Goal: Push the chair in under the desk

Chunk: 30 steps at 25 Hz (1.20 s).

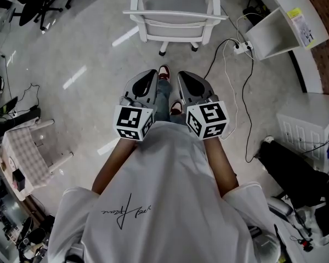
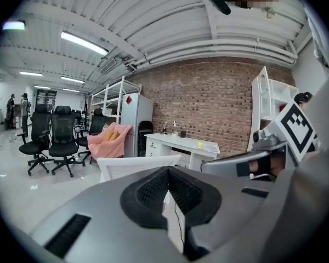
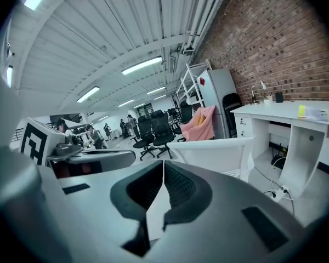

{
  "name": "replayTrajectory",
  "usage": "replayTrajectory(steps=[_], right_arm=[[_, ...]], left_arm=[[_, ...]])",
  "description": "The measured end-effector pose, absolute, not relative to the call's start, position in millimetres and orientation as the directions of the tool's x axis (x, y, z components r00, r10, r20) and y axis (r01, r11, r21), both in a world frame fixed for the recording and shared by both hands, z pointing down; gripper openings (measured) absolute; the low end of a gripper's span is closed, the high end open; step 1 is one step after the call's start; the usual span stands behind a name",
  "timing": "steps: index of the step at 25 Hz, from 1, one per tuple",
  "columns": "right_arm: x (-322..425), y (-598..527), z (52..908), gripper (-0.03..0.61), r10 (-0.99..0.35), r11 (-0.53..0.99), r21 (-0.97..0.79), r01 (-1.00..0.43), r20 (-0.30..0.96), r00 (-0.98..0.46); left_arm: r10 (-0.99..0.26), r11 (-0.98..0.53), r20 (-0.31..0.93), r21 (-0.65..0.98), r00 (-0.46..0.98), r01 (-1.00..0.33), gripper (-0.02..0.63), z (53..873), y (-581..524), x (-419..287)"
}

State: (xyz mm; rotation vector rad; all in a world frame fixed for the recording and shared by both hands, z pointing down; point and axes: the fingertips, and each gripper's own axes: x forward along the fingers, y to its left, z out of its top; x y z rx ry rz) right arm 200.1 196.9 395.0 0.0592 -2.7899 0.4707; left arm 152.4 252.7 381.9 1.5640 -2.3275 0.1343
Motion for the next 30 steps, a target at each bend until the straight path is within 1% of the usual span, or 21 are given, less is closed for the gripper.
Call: replayTrajectory(steps=[3,9,19,30], right_arm=[[192,185,395,0.028,0.009,0.945,-0.313,-0.093,0.310,-0.951],[168,166,396,0.028,0.027,0.942,-0.325,-0.081,0.314,-0.949],[100,134,397,0.028,0.060,0.939,-0.339,-0.052,0.312,-0.948],[45,98,416,0.028,0.117,0.945,-0.328,-0.014,0.375,-0.920]], left_arm=[[-0.888,0.388,0.316,0.123,-0.334,-0.914,-0.003,381,242,142],[-0.884,0.385,0.328,0.103,-0.334,-0.917,-0.002,382,219,115],[-0.870,0.370,0.374,0.063,-0.322,-0.927,-0.003,386,184,47],[-0.833,0.314,0.464,-0.057,-0.303,-0.948,-0.003,404,160,-24]])
